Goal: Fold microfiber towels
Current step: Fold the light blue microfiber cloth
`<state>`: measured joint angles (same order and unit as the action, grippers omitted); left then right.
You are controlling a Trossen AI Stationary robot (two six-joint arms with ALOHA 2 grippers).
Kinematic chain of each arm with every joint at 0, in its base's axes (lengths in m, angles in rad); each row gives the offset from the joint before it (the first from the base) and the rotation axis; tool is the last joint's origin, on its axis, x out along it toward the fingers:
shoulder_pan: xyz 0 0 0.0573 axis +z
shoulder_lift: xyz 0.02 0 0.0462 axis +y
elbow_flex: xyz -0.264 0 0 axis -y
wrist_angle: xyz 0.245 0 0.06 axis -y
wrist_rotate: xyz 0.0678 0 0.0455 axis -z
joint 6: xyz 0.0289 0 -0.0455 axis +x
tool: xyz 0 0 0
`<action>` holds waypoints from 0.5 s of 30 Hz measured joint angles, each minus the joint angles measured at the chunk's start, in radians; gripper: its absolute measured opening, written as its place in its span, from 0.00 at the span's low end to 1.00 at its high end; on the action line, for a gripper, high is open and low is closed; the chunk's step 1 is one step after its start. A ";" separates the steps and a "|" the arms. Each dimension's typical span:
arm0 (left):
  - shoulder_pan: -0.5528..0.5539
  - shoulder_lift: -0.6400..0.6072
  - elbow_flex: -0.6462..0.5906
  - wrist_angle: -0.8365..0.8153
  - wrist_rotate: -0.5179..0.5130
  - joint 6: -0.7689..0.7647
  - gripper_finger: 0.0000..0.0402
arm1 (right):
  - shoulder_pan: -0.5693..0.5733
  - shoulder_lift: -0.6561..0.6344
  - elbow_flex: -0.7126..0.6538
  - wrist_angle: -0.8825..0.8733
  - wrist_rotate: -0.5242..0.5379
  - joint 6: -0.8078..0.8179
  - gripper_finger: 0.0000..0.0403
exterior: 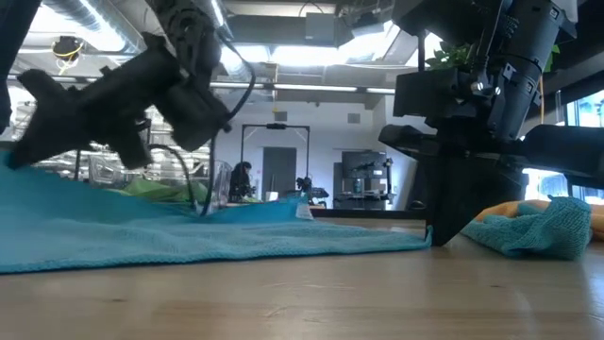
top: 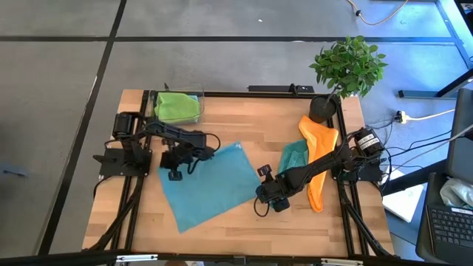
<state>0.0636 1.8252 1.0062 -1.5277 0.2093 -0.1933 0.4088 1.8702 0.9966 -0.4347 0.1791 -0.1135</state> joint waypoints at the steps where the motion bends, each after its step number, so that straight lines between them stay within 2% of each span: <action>1: -0.008 0.000 -0.008 0.014 0.019 -0.007 0.01 | 0.000 0.000 0.000 0.000 0.000 0.000 0.04; 7: -0.064 0.000 -0.047 0.127 0.015 -0.013 0.01 | 0.001 0.000 0.000 -0.001 0.032 0.001 0.04; 9: -0.077 0.000 -0.048 0.131 -0.049 -0.012 0.01 | 0.002 0.001 0.000 -0.001 0.042 0.000 0.04; 15: -0.078 0.000 -0.048 0.068 -0.347 -0.110 0.01 | 0.002 0.001 -0.001 0.002 0.048 -0.011 0.04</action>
<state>-0.0141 1.8252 0.9585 -1.4592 -0.1378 -0.3032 0.4107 1.8709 0.9958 -0.4328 0.2275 -0.1241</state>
